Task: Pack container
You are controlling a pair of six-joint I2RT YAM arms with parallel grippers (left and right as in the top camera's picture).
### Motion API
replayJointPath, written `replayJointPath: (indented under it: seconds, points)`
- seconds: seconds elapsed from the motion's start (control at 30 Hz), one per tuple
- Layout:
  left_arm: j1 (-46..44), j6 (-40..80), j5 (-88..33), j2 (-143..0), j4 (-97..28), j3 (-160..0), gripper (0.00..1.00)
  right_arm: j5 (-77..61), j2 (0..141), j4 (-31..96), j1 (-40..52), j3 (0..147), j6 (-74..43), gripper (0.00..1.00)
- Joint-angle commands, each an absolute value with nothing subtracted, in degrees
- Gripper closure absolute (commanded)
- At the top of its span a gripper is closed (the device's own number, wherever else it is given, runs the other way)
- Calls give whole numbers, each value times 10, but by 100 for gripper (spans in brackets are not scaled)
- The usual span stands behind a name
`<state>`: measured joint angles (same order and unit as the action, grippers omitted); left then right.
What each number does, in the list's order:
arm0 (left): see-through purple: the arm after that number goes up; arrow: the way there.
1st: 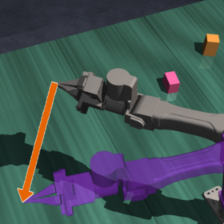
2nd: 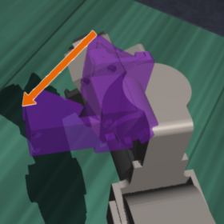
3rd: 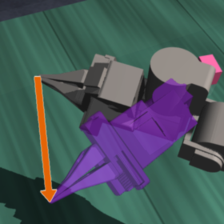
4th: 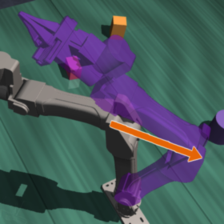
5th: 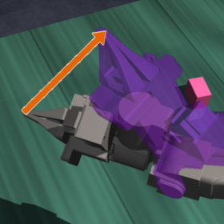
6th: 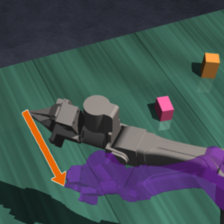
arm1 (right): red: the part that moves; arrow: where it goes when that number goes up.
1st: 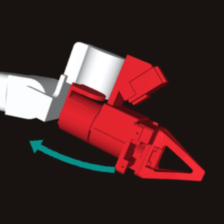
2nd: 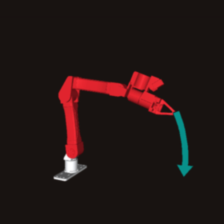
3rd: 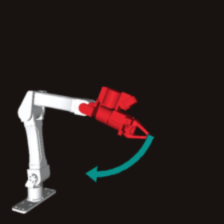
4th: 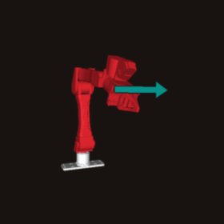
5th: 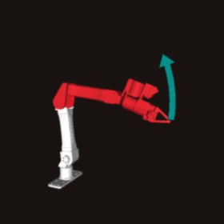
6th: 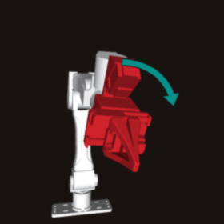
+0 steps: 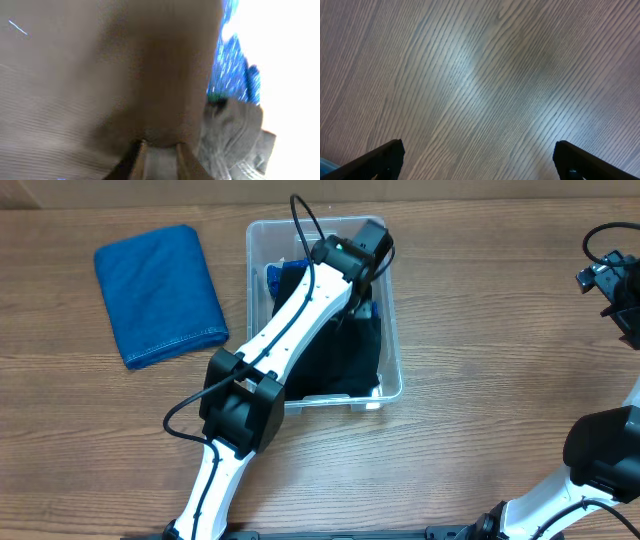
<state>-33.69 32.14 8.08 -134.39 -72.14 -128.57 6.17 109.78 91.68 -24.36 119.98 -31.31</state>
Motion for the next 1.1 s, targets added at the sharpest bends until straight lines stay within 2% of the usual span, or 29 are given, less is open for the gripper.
replayJointPath:
  seconds: [0.0, 0.4, 0.6, 0.8, 0.87, 1.07]
  points:
    - [-314, 291, 129, -1343, -711, -1360, 76, 63, 1094, 916, -244, 1200, -316, 0]
    - [-305, 289, 83, -1348, -582, -1210, 75, 63, 1094, 916, -244, 1201, -316, 0]
    - [-305, 248, 90, -1348, -601, -1244, 72, 64, 1094, 916, -244, 1201, -316, 0]
    - [-303, 222, 144, -1314, -760, -1475, 61, 64, 1094, 916, -244, 1201, -316, 0]
    - [-301, 222, 173, -1286, -791, -1520, 52, 63, 1094, 916, -244, 1200, -316, 0]
    - [-253, 229, 225, -1232, -883, -1523, 28, 63, 1094, 916, -244, 1201, -316, 0]
